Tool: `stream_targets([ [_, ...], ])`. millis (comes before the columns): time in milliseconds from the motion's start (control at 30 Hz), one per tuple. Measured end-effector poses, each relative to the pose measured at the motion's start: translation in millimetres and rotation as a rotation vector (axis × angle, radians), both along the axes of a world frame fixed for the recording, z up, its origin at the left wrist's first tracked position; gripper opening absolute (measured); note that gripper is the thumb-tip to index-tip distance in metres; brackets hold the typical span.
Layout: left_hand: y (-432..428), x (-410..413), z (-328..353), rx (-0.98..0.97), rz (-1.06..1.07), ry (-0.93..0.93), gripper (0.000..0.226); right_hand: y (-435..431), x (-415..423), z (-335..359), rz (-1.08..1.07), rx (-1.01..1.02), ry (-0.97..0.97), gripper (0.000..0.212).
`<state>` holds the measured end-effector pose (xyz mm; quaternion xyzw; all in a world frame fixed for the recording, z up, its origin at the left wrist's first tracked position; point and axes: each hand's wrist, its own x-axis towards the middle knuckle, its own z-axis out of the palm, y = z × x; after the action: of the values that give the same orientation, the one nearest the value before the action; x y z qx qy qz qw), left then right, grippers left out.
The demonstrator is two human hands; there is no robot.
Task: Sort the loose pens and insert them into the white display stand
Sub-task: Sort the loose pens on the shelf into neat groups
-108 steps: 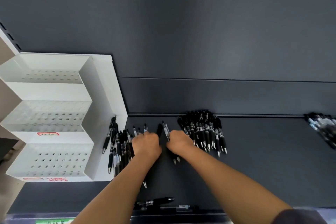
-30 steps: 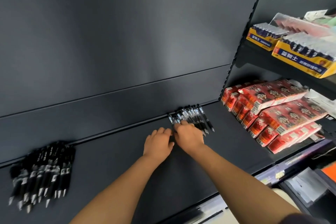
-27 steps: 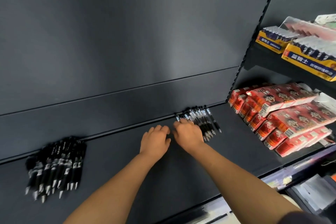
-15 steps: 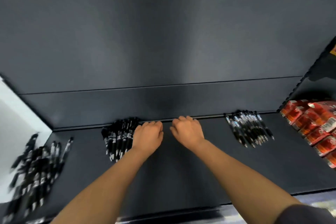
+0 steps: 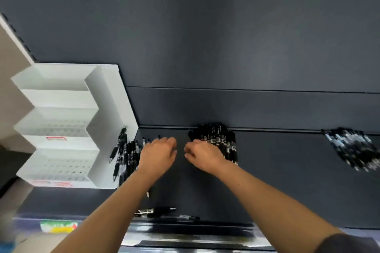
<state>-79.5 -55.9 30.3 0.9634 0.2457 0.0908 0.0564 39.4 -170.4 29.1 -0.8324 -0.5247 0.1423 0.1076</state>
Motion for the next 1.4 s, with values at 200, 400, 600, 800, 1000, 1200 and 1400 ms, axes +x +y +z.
stream_targets([
  [200, 33.3, -53.5, -10.8, -0.029, 0.116, 0.015, 0.018, 41.4, -38.7, -7.1, 0.066, -0.124, 0.091, 0.032],
  [400, 44.6, -81.9, -21.8, -0.111, 0.21, 0.043, 0.025, 76.3, -60.8, -19.4, 0.061, -0.253, 0.161, 0.042],
  [600, 48.3, -80.7, -28.2, -0.161, 0.226, 0.123, 0.034, 89.4, -70.2, -25.1, -0.03, -0.287, 0.104, 0.028],
  [800, 46.2, -64.0, -32.8, -0.181, 0.237, 0.155, 0.036, 80.1, -56.5, -26.3, -0.112, -0.306, 0.039, 0.03],
  [1000, 50.4, -63.6, -37.8, -0.21, 0.271, 0.147, 0.04, 94.6, -61.5, -22.8, -0.142, -0.233, 0.132, 0.04],
  [1200, 51.4, -70.5, -40.8, -0.298, 0.346, 0.086, 0.043, 116.8, -77.4, -23.1, -0.272, -0.229, 0.143, 0.044],
  [1400, 44.9, -71.0, -42.3, -0.315, 0.366, 0.12, 0.046, 124.2, -70.2, -19.7, -0.374, -0.296, 0.251, 0.052],
])
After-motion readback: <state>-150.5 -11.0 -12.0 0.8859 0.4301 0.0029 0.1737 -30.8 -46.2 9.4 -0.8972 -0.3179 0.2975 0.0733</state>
